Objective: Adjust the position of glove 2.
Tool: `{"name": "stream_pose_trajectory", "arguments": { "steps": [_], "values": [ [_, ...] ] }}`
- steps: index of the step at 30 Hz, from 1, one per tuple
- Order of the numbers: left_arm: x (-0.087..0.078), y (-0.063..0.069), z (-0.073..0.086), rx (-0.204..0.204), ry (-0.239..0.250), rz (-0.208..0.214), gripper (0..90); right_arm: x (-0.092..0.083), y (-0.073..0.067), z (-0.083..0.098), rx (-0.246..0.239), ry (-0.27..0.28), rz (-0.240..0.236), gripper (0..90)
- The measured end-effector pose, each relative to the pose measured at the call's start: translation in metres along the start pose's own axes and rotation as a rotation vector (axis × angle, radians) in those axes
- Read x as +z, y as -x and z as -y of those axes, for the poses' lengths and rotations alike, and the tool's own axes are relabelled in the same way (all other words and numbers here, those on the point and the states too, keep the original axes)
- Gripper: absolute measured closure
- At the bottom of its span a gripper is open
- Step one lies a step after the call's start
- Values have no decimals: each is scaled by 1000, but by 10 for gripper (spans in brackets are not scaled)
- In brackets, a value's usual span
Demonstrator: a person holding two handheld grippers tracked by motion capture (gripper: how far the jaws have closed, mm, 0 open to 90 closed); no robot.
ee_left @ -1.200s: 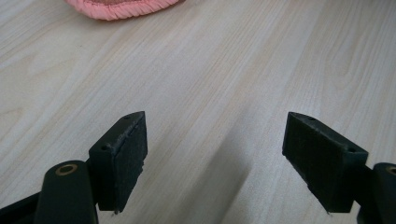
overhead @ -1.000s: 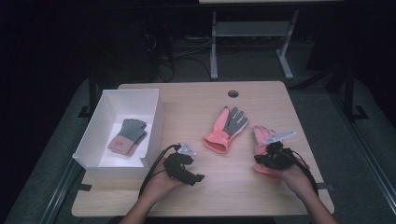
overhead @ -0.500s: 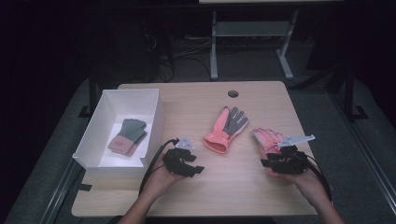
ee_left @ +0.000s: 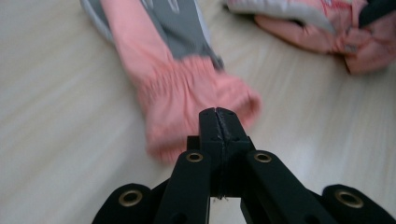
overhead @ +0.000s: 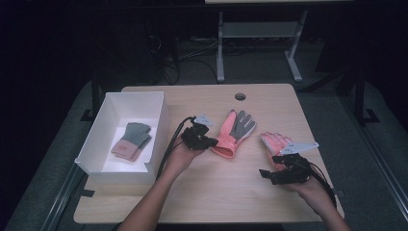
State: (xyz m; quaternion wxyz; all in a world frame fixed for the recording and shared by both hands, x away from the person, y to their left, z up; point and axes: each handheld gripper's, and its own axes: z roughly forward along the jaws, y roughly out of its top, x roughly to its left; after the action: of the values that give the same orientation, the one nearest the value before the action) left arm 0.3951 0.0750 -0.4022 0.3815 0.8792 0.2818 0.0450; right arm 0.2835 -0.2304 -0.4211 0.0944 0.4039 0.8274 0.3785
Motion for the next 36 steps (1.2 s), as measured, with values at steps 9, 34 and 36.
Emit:
{"name": "stream_pose_trajectory", "arguments": {
  "steps": [9, 34, 36],
  "values": [
    [37, -16, -25, -25, 1, 23, 897, 1, -1, -1, 0, 11, 10, 141],
    [12, 17, 22, 32, -135, 69, 897, 0, -1, 3, -5, 27, 54, 136],
    [7, 23, 28, 34, -136, 77, 897, 1, -1, 3, -16, 27, 57, 136]
  ]
}}
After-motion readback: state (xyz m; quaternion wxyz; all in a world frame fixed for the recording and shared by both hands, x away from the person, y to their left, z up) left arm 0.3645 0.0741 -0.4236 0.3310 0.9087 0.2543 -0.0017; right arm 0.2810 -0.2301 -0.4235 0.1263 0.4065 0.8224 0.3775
